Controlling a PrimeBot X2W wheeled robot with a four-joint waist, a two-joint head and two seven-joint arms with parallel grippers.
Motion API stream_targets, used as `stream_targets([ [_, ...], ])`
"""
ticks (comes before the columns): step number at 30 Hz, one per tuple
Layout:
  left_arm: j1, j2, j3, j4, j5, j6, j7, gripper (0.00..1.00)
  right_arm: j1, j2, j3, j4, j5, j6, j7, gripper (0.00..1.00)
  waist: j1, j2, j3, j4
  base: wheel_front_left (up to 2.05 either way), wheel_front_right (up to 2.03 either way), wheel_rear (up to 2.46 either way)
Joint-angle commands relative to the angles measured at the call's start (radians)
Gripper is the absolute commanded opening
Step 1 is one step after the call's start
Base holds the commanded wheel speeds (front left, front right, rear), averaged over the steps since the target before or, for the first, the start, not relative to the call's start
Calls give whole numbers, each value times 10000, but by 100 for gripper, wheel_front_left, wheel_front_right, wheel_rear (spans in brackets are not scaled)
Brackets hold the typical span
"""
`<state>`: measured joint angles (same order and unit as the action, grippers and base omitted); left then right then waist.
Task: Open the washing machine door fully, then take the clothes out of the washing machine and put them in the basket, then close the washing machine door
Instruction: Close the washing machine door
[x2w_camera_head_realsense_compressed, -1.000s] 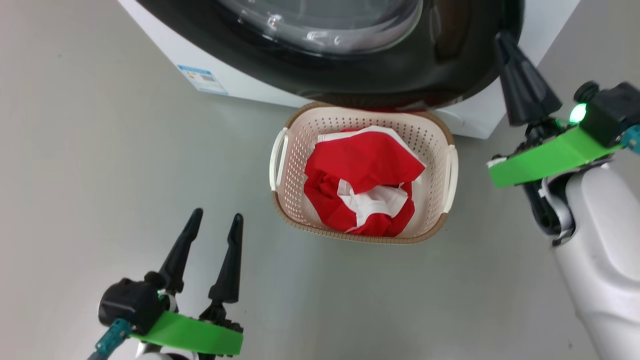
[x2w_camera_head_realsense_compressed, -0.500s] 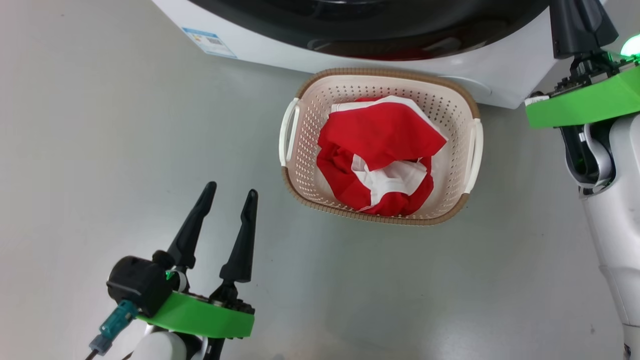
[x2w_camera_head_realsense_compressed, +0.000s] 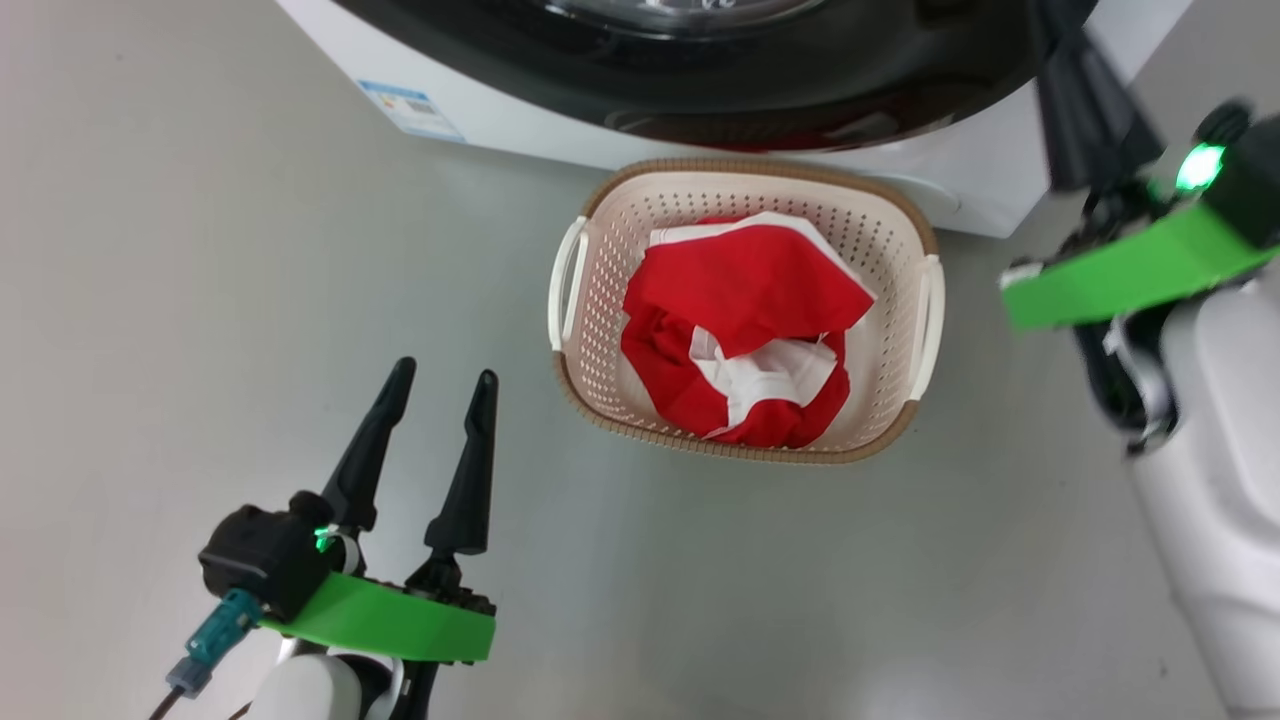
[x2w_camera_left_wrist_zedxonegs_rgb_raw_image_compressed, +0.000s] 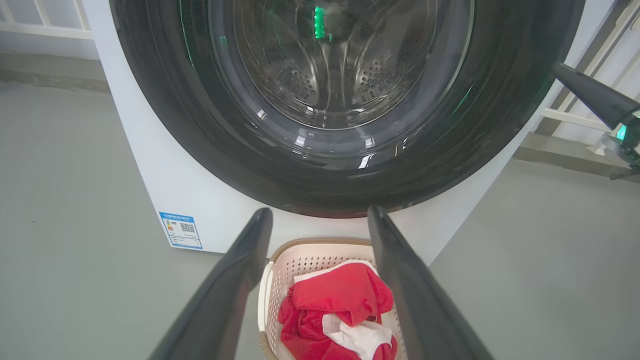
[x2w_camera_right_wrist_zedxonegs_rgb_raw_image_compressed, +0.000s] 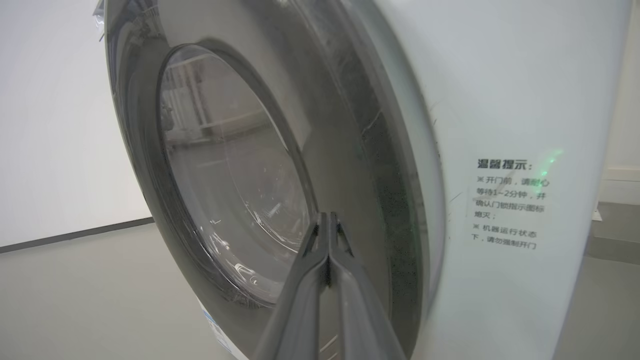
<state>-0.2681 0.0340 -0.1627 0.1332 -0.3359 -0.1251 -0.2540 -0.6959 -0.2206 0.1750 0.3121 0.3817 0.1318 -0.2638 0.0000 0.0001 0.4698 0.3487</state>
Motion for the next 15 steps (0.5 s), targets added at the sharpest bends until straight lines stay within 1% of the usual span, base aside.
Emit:
stream_targets([
  [1,91,162,376,-179,-20,-36,-78,100,297,155,224,-301,199,-11,20,0,0,-1,-228,-168,0,0,0],
  [3,141,162,464,-100,22,-39,-78,100,634,148,367,-358,203,-11,20,0,0,-1,-411,-267,0,0,0],
  [4,168,162,514,-61,51,-40,-78,100,803,149,398,-384,223,-11,20,2,0,-1,-507,-321,0,0,0],
  [7,274,162,666,33,145,-45,-78,100,1292,143,463,-448,267,-11,20,14,0,-1,-798,-489,0,0,0],
  [9,369,162,761,95,223,-48,-78,100,1616,145,458,-478,296,-11,20,19,0,-1,-1000,-609,0,0,0],
  [12,525,162,849,184,363,-51,-78,100,2086,190,384,-560,329,-11,20,22,0,-1,-1299,-799,0,0,0],
  [15,677,162,913,249,469,-53,-78,100,2577,208,276,-645,349,-11,20,27,0,-1,-1572,-964,0,0,0],
])
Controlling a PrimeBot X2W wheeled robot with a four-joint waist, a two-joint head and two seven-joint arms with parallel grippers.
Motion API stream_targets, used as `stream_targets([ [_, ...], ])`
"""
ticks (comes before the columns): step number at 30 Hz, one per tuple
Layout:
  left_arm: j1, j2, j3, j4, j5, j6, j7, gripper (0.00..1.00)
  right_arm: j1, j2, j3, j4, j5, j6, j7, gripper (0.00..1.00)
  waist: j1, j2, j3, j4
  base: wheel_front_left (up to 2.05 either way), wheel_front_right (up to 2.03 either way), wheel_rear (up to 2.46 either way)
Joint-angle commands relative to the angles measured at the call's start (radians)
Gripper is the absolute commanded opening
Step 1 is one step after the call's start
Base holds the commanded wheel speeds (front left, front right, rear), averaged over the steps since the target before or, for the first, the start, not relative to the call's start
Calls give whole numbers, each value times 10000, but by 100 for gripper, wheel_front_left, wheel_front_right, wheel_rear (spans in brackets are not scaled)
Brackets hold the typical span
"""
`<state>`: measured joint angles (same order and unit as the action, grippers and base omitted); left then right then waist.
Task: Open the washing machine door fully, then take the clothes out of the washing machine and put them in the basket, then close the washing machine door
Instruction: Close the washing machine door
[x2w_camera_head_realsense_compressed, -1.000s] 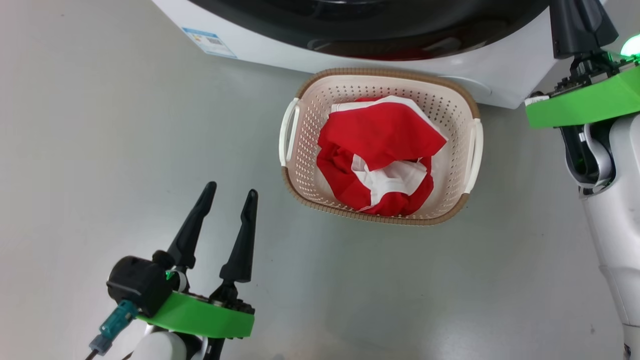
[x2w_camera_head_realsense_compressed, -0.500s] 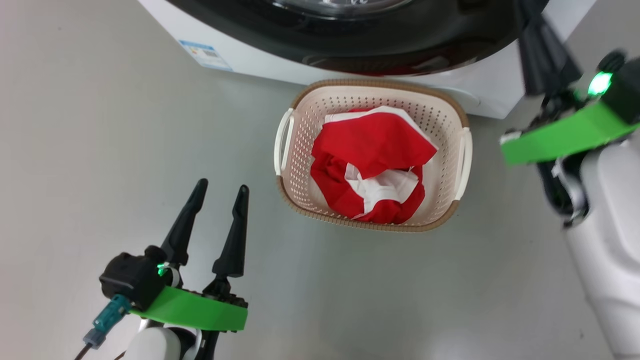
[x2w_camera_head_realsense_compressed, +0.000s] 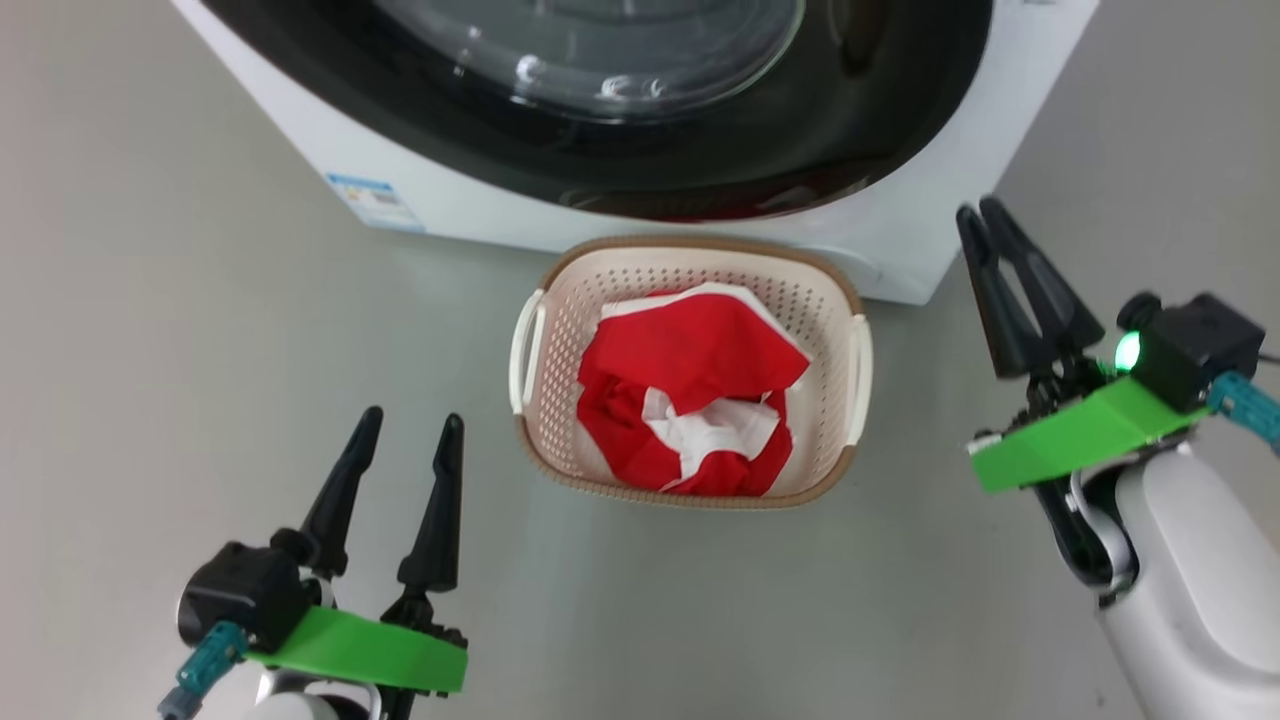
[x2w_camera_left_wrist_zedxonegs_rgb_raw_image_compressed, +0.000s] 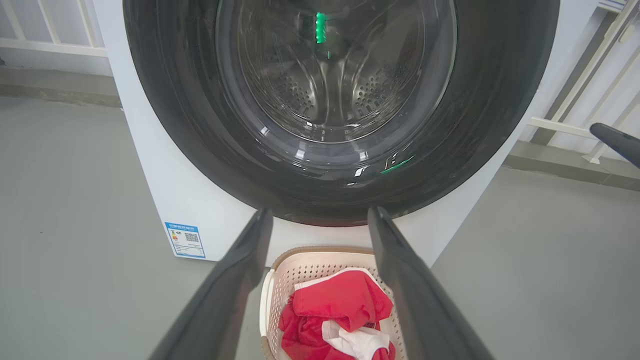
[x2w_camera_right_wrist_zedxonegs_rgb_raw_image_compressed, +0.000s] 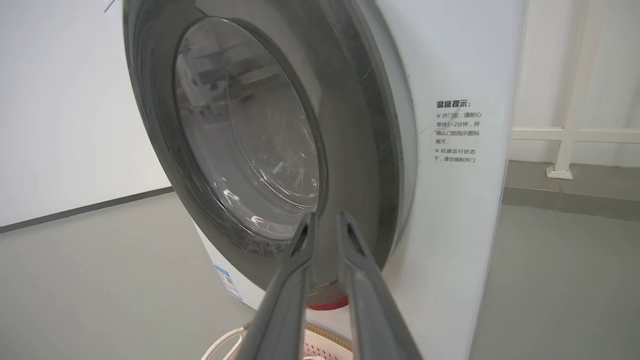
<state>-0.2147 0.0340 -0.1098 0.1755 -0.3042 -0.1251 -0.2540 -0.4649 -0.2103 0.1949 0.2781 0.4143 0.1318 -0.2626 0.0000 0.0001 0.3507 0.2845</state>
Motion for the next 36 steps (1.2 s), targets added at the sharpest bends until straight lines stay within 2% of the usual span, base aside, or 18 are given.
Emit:
stream_targets([
  [1,196,162,414,-161,185,-53,-78,100,434,111,42,-331,25,-11,8,29,0,-1,-469,-379,0,0,0],
  [4,351,162,487,-115,275,-54,-78,100,957,110,-125,-417,21,-11,8,36,0,-1,-727,-518,0,0,0],
  [7,510,162,558,-85,364,-54,-78,100,1520,100,-279,-507,4,-11,8,49,0,-1,-987,-637,0,0,0],
  [9,624,162,628,-79,421,-54,-78,100,1881,106,-397,-563,8,-11,8,64,0,-1,-1140,-732,0,0,0],
  [12,783,162,736,-95,494,-54,-78,100,2360,132,-554,-590,-10,-11,8,95,0,-1,-1324,-889,0,0,0],
  [13,831,162,766,-97,514,-54,-78,100,2501,145,-598,-592,-17,-11,8,100,0,-1,-1380,-939,0,0,0],
  [36,1762,162,1464,-115,857,-55,-78,100,4775,677,-1718,-988,-236,-11,8,100,0,-1,-2571,-2243,0,0,0],
])
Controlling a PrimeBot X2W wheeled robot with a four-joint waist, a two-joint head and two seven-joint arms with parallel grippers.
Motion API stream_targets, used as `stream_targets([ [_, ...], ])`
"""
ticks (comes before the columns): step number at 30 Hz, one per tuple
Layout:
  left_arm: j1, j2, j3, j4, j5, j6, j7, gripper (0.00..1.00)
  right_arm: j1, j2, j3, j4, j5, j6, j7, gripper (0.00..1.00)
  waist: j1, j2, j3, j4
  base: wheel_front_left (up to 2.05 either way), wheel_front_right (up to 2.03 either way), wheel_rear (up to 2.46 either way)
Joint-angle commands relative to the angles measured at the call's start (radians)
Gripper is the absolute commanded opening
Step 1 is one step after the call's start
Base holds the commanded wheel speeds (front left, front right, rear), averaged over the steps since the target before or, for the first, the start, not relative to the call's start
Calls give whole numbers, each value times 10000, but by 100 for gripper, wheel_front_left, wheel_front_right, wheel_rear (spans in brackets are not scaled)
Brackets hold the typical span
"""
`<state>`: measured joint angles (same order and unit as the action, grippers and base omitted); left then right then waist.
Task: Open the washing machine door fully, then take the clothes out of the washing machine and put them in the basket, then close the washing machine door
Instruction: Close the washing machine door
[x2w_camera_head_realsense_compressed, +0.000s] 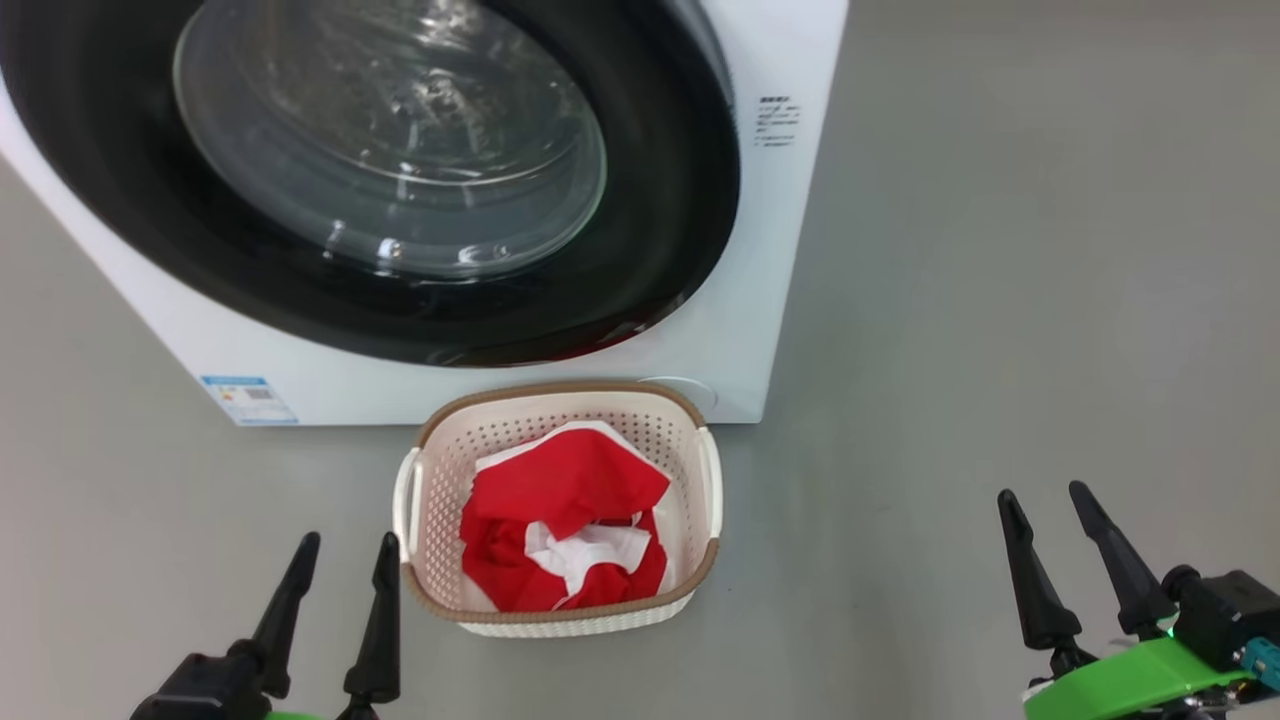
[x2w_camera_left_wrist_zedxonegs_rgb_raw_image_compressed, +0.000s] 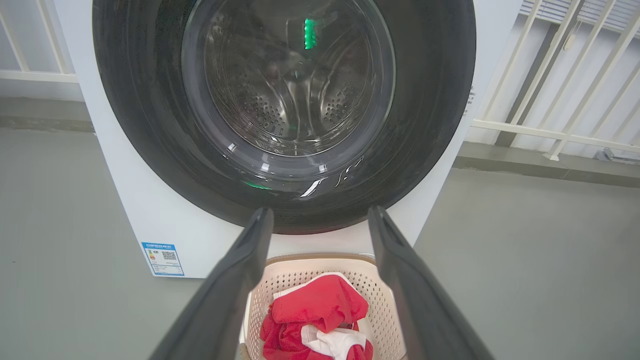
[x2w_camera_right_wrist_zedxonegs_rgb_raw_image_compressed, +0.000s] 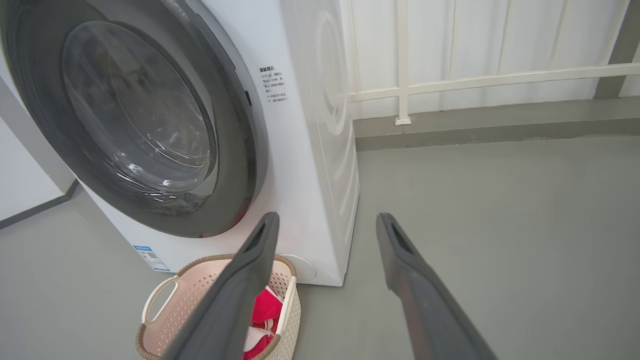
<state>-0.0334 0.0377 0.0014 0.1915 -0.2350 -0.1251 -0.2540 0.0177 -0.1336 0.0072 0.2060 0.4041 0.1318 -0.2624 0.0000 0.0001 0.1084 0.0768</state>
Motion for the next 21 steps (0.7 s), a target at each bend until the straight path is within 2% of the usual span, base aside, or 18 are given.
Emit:
stream_targets([
  [1,-24,125,407,-284,172,-55,-78,100,21,-71,118,-301,-138,-11,6,100,0,-1,-181,-221,0,0,0],
  [21,490,209,808,-599,214,-55,-78,100,1056,164,-525,-684,-204,-11,6,100,0,-1,-597,-633,0,0,0],
])
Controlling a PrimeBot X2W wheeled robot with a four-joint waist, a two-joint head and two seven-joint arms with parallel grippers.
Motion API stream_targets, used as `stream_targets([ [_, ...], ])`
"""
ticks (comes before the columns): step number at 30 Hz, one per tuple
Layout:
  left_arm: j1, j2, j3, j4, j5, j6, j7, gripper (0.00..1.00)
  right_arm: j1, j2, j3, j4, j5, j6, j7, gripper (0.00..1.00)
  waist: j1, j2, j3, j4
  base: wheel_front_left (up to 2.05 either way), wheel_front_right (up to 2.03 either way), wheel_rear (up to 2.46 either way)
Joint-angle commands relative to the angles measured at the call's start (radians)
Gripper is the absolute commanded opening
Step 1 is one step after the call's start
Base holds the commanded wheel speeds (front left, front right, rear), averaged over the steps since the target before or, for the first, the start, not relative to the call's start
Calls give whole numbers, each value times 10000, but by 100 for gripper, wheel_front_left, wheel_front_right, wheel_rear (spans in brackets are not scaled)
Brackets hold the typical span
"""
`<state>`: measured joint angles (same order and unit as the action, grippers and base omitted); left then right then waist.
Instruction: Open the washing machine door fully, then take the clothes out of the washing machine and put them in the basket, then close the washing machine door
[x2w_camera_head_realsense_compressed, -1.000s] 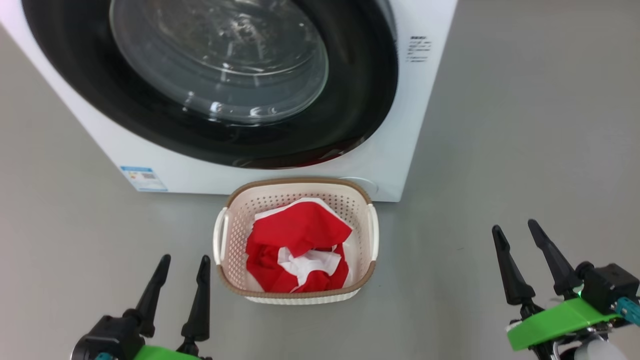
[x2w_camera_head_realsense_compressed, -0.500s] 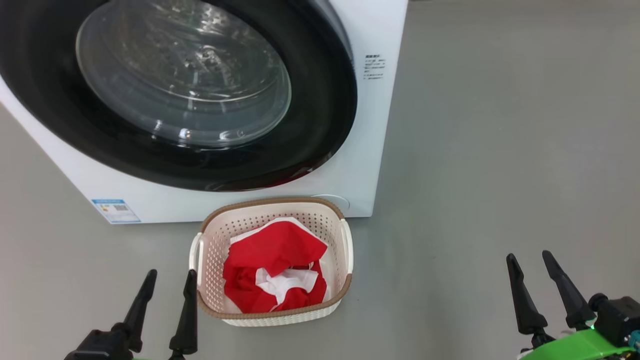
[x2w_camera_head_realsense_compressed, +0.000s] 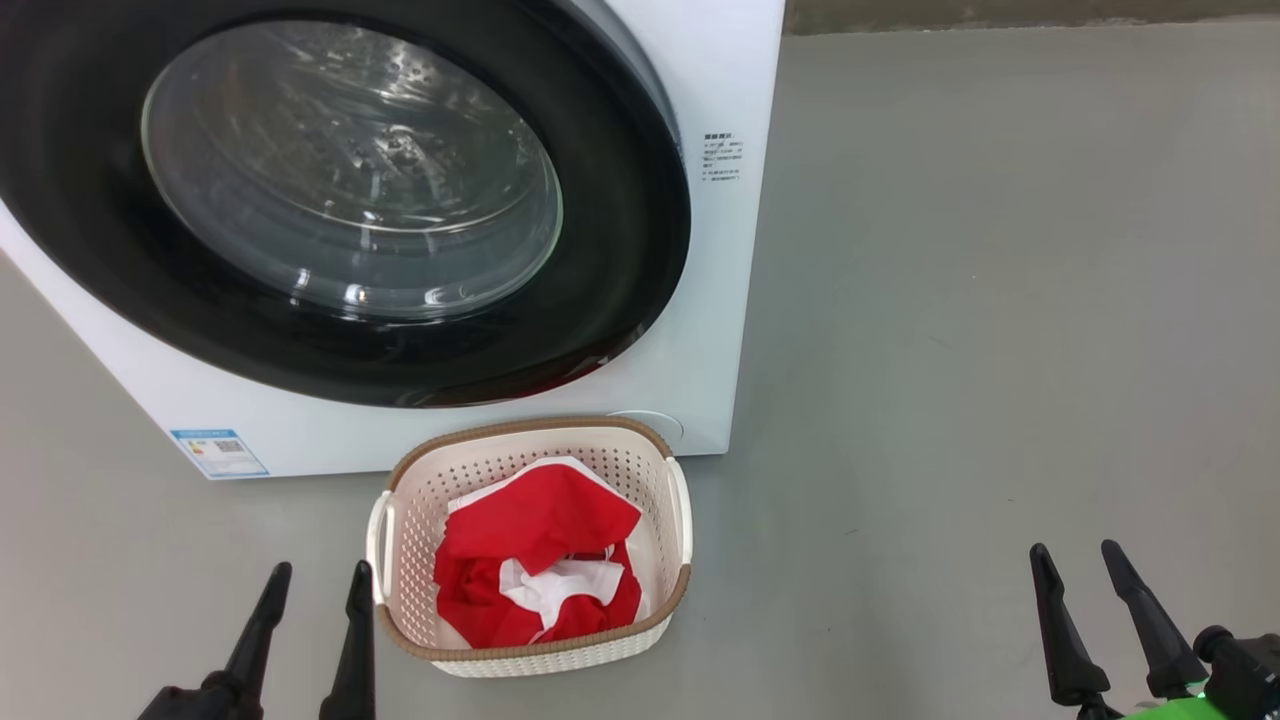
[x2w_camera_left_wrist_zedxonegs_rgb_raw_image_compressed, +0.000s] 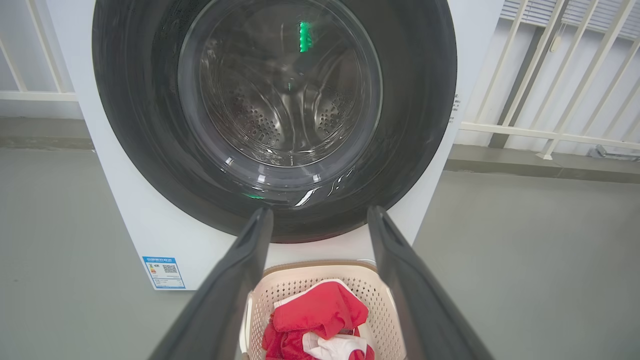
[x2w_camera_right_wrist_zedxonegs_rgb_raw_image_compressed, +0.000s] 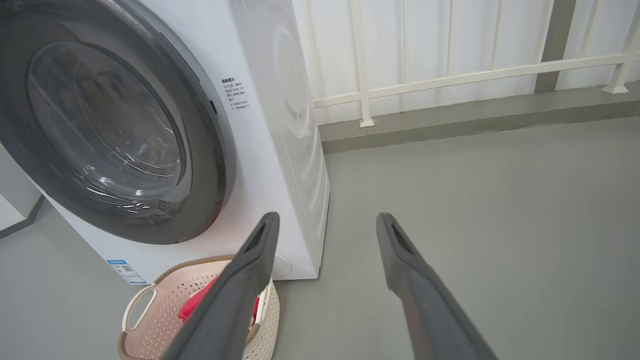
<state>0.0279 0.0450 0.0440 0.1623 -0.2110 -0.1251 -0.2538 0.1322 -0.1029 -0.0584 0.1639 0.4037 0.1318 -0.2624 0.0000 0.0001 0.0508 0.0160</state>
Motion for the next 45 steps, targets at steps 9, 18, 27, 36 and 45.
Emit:
stream_targets([
  [9,16,136,488,-283,-7,-55,-80,100,-43,-63,158,-278,-224,-11,6,100,0,-1,-71,-132,0,0,0],
  [18,158,-80,115,444,-95,13,75,0,92,242,83,390,-168,0,3,0,0,-1,-78,-158,0,0,0],
  [27,83,-116,145,654,-912,9,297,0,-28,317,80,597,574,-1,204,0,22,-1,-127,-159,0,0,0],
  [36,-38,-103,184,679,-1913,4,551,0,-223,311,61,629,1477,-1,452,0,1,-1,-132,-159,0,0,0],
  [45,-149,-90,226,693,-2910,-1,808,0,-404,310,35,645,2372,-2,706,0,0,-1,-160,-159,0,0,0],
])
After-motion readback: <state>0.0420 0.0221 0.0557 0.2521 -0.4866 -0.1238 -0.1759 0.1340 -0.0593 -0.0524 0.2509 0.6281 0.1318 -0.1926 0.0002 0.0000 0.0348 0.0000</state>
